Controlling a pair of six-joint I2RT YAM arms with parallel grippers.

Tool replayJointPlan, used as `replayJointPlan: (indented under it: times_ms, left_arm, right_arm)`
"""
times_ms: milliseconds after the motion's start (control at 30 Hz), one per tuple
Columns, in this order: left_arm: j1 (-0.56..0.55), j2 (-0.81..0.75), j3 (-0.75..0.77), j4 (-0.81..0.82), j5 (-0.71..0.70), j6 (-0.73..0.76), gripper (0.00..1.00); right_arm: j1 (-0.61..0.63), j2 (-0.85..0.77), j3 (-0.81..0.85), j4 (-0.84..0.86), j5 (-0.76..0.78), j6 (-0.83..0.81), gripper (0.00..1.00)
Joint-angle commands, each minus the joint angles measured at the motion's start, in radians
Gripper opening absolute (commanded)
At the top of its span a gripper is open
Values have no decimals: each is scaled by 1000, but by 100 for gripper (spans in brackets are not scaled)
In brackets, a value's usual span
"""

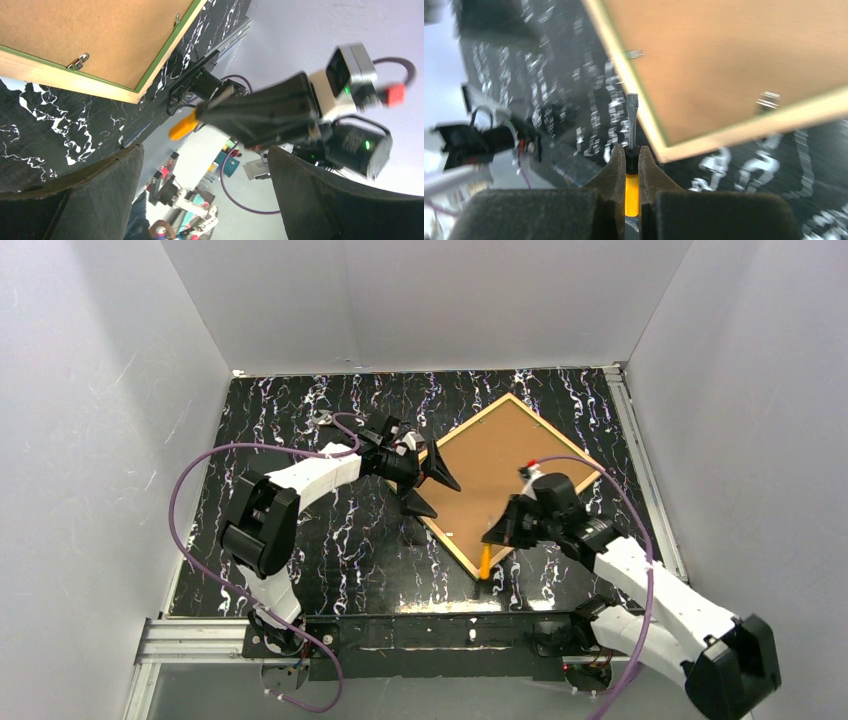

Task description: Take the photo out of the frame

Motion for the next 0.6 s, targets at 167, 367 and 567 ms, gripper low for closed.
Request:
replayJointPlan:
  times_ms: [167,367,567]
  left_arm:
    - [-8,-84,-43,-30,51,27,98]
    - [-8,-78,-78,5,40,-28,87]
    - [-8,-85,-85,-24,16,-25,59]
  right_arm:
    - [262,248,181,322,42,27,1]
    - [278,270,163,395,41,31,1]
    - [286,252,148,408,102,57,1]
